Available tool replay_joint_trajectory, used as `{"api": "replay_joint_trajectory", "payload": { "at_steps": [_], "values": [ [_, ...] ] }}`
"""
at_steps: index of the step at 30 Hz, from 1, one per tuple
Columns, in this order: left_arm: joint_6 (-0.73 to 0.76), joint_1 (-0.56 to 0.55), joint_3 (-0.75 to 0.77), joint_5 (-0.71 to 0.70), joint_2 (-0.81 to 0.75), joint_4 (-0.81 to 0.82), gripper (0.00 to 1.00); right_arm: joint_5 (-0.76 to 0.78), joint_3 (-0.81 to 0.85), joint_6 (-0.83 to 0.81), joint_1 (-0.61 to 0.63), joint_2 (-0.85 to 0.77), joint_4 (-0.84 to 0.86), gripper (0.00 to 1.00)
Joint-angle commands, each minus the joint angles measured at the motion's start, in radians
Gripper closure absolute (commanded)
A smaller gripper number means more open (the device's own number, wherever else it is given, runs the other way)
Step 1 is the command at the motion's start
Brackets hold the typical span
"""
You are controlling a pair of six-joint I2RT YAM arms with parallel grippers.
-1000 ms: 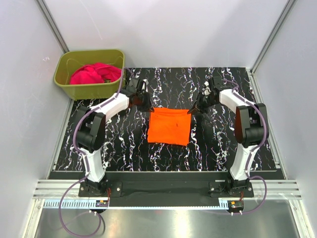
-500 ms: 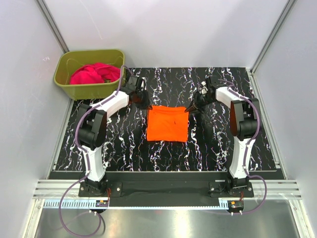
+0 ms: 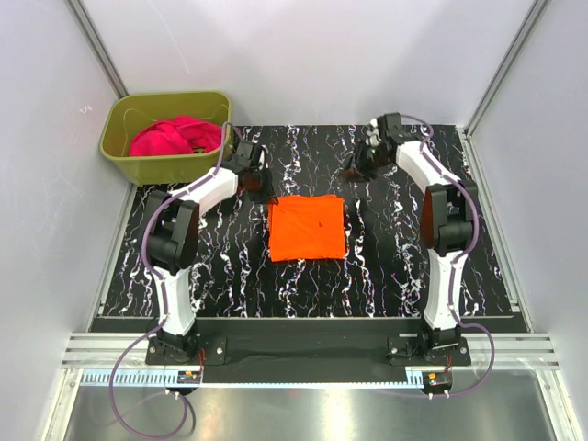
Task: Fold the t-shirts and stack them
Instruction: Fold the tshirt
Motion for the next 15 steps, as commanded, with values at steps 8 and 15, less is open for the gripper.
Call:
{"api": "replay_joint_trajectory", "payload": {
  "at_steps": [8,15],
  "values": [
    [0.013,0.003,0.033,-0.007,-0.01,0.018,1.0,-0.039,0.232,0.063,0.107,0.217,-0.068,0.82],
    [0.016,0.003,0.065,-0.032,0.014,-0.002,1.0,-0.044,0.167,0.038,0.105,0.237,-0.072,0.84]
  ]
}}
